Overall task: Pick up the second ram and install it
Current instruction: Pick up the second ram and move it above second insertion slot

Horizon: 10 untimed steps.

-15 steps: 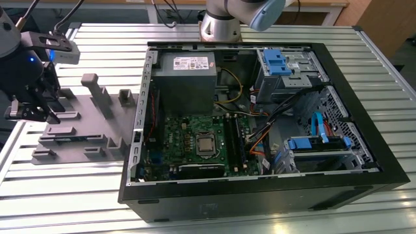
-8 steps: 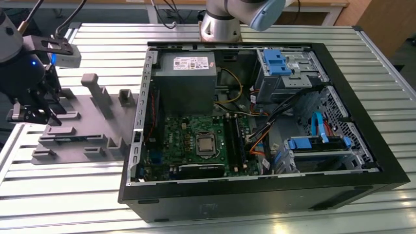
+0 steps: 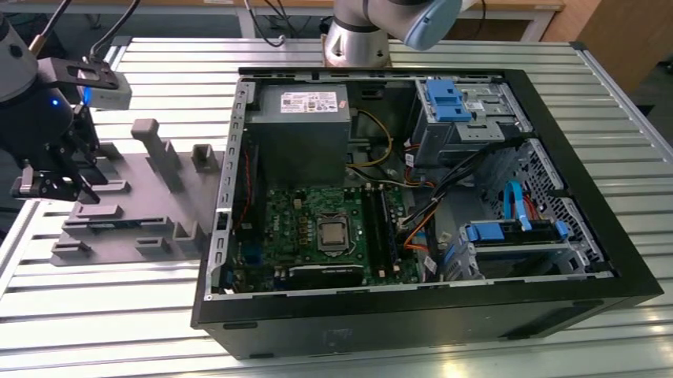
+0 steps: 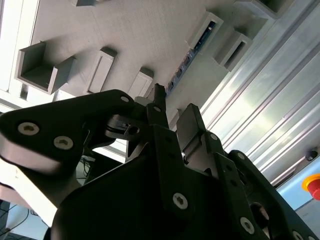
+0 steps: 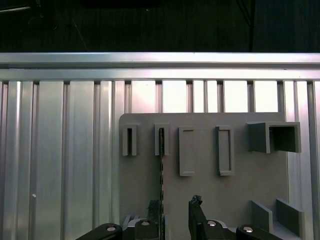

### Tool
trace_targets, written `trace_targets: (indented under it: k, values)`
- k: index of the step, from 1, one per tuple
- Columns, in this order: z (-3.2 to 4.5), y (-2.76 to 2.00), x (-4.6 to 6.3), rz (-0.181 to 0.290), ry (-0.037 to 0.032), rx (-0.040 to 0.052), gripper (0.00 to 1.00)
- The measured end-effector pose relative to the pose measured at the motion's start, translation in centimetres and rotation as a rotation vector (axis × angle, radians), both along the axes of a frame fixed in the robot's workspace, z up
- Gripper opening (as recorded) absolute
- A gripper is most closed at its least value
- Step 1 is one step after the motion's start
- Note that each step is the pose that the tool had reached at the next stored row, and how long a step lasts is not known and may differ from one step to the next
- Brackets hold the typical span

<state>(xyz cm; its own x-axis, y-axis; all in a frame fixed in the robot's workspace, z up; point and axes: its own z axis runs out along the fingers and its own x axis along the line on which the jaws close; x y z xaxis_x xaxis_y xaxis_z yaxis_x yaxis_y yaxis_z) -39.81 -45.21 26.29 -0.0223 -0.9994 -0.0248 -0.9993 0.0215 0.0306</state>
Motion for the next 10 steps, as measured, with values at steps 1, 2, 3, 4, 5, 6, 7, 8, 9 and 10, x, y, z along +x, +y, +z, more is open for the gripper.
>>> trace_targets:
  k: [1, 2, 3, 4, 5, 6, 7, 8, 9, 10]
  values:
    - [-0.02, 0.0, 0.0, 0.0, -0.0001, 0.0001, 0.37]
    - [-0.07, 0.0, 0.0, 0.0, -0.0004, 0.0003, 0.37]
    - [-0.13, 0.0, 0.0, 0.0, -0.0004, 0.0003, 0.37]
    - [-0.17, -0.01, 0.0, 0.0, -0.0001, 0.0, 0.37]
    - [-0.23, -0.04, 0.0, 0.0, 0.0, -0.0001, 0.37]
    - [-0.3, -0.08, 0.0, 0.0, 0.0001, -0.0001, 0.37]
    - [-0.39, -0.16, 0.0, 0.0, 0.0001, -0.0001, 0.37]
    - [-0.5, -0.29, -0.01, 0.0, 0.0, 0.0, 0.37]
    - [-0.62, -0.4, -0.02, 0.0, 0.0, 0.0, 0.37]
    - [-0.78, -0.5, -0.01, 0.0, -0.0001, 0.0001, 0.37]
